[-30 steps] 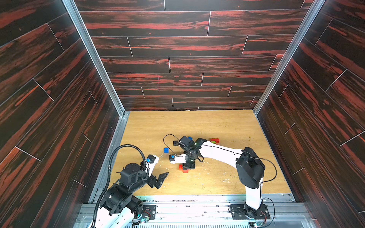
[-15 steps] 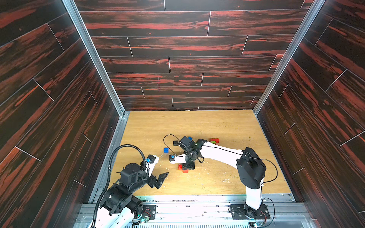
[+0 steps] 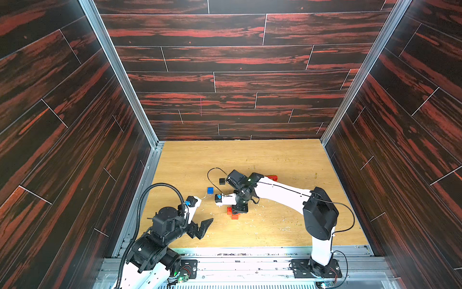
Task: Assemble the letter f with lego
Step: Assemble the lego brick with the lego brick.
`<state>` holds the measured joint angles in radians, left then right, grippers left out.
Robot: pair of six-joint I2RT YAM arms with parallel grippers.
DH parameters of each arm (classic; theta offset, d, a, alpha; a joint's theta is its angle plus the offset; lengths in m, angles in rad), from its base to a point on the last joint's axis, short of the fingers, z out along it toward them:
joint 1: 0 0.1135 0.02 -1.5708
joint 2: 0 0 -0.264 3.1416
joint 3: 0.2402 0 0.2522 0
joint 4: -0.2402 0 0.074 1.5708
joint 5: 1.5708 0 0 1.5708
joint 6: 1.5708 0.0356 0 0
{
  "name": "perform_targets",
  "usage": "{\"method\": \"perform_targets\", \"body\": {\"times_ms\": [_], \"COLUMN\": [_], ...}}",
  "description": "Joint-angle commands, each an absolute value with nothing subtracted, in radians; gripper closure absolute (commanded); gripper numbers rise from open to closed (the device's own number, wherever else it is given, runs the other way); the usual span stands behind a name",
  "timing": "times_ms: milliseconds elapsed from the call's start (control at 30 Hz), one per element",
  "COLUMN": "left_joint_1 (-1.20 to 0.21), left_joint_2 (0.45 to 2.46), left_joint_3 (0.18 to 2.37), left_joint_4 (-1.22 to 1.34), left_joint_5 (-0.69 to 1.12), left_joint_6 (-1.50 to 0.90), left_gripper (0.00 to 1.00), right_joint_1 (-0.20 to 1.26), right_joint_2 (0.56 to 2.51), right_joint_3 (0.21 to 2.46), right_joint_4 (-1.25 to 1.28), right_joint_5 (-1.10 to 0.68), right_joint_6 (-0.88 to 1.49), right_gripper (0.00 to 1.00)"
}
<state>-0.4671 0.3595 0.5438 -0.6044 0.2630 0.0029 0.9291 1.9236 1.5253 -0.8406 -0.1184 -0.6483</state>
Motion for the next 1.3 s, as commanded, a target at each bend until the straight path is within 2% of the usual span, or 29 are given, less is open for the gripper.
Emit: {"method": "perform_targets", "body": {"times_ms": [0,1267], "left_joint_1": [-0.471,-0.471], "left_joint_2": [0.364,0.367], "left_joint_3": [0.535,0.535], "left_joint_4": [-0.597,-0.595], "left_joint_5": [0.274,0.273], "left_joint_6": [0.004,0.004], "left_gripper": [0.0,0.0], "right_joint_1": [0.92,0.92], "right_joint_2": [1.892,1.96], "right_joint_3": [1.523,1.477], "right_joint_4": [-0.868,-0.815], "right_joint_5": [-0.12,-0.158], "right_joint_6": [-0.662,-0.654], "right_gripper": [0.75,0.75]}}
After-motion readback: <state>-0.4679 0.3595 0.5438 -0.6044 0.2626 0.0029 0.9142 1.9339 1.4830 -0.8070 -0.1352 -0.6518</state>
